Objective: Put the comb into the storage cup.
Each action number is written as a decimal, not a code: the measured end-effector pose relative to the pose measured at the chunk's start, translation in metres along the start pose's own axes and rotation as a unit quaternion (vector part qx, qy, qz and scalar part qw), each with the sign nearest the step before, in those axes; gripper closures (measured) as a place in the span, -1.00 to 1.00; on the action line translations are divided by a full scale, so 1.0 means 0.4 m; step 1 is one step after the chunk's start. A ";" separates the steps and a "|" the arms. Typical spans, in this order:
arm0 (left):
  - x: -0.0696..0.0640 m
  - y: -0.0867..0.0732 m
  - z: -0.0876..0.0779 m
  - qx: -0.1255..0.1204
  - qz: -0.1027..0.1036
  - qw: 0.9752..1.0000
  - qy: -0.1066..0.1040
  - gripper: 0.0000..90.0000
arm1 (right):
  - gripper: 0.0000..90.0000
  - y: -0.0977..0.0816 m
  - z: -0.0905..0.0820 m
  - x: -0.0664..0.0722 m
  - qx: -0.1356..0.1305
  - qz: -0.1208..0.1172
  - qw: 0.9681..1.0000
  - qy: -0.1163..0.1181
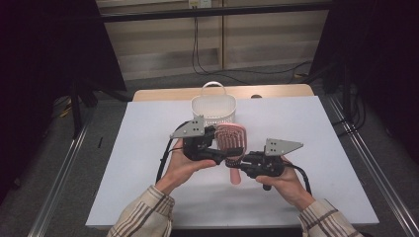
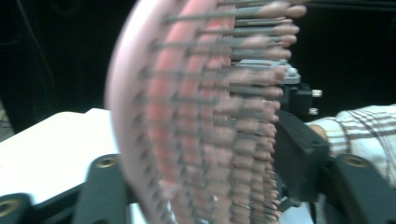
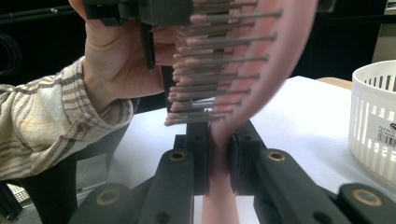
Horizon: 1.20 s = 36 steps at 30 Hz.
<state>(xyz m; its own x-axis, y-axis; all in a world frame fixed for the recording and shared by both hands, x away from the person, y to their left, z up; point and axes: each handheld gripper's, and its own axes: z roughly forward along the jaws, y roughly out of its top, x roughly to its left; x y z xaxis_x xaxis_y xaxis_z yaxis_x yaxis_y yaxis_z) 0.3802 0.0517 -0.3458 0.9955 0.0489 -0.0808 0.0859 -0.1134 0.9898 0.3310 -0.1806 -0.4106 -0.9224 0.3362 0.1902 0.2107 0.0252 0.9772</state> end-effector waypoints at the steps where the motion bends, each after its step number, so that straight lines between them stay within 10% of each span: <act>1: -0.001 0.001 0.001 0.003 0.000 1.000 -0.003 -0.04 | 0.80 0.000 0.000 0.000 -0.001 0.000 1.000 0.001; 36: -0.023 0.015 0.003 -0.009 -0.010 1.000 0.008 0.40 | 0.41 0.010 -0.008 -0.004 -0.003 0.003 1.000 -0.028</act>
<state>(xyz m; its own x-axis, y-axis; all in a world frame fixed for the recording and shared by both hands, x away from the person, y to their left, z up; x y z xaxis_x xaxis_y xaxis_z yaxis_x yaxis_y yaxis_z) 0.3714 0.0493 -0.3392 0.9929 0.0659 -0.0986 0.1046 -0.0948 0.9900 0.3322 -0.1840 -0.4068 -0.9014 0.3883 0.1913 0.2145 0.0168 0.9766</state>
